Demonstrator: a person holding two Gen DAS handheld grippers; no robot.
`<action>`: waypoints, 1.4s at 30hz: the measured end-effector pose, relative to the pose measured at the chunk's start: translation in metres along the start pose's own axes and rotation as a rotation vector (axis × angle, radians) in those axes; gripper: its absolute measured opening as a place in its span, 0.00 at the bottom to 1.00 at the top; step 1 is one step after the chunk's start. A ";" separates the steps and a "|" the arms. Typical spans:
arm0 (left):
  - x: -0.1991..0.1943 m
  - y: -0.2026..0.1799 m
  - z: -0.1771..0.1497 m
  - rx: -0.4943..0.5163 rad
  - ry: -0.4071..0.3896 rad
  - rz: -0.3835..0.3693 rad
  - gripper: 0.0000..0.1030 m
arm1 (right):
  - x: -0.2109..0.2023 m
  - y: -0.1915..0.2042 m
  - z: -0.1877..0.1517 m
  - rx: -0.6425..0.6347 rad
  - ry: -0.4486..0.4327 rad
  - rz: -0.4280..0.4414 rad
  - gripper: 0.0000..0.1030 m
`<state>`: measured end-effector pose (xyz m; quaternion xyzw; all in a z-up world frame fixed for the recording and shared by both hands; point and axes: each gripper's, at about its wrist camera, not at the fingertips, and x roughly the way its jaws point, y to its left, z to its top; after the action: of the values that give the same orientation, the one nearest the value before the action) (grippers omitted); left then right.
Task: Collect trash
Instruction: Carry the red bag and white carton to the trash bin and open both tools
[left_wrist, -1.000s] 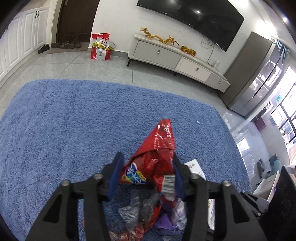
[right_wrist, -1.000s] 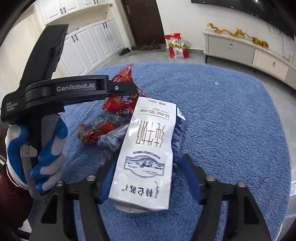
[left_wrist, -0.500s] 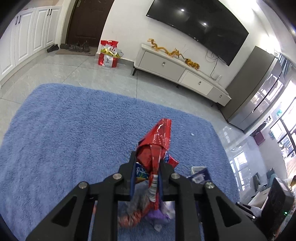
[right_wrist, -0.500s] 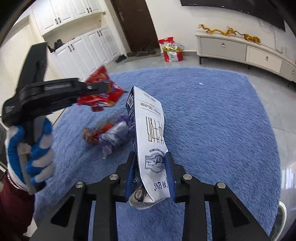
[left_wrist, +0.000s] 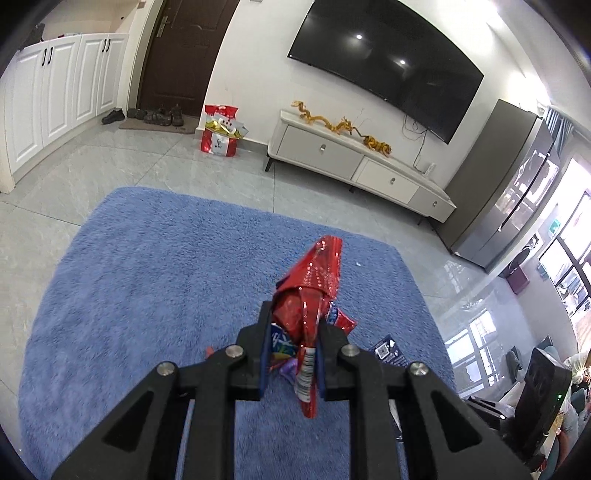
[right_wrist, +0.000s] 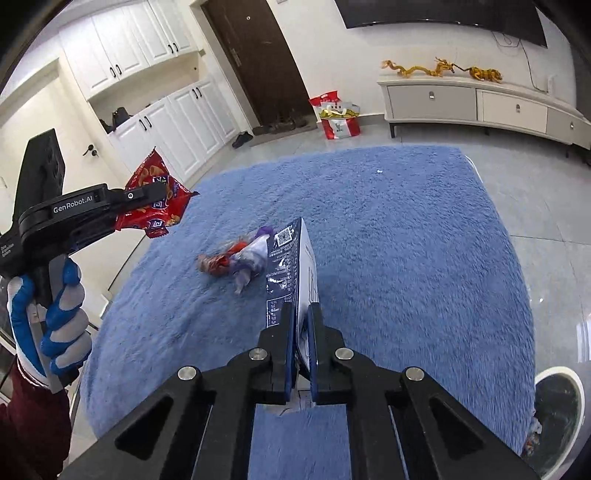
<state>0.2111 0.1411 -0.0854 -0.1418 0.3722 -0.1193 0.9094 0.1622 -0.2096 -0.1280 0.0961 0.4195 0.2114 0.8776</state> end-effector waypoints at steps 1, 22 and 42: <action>-0.006 -0.002 -0.002 0.002 -0.005 0.000 0.17 | -0.004 0.001 -0.003 0.002 -0.004 0.002 0.06; -0.116 -0.095 -0.019 0.125 -0.147 -0.118 0.17 | -0.185 -0.012 -0.026 0.032 -0.337 -0.075 0.06; 0.012 -0.353 -0.122 0.472 0.186 -0.354 0.17 | -0.265 -0.183 -0.127 0.360 -0.384 -0.378 0.07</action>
<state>0.0933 -0.2119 -0.0536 0.0223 0.3856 -0.3714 0.8443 -0.0310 -0.4935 -0.0871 0.2082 0.2870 -0.0547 0.9334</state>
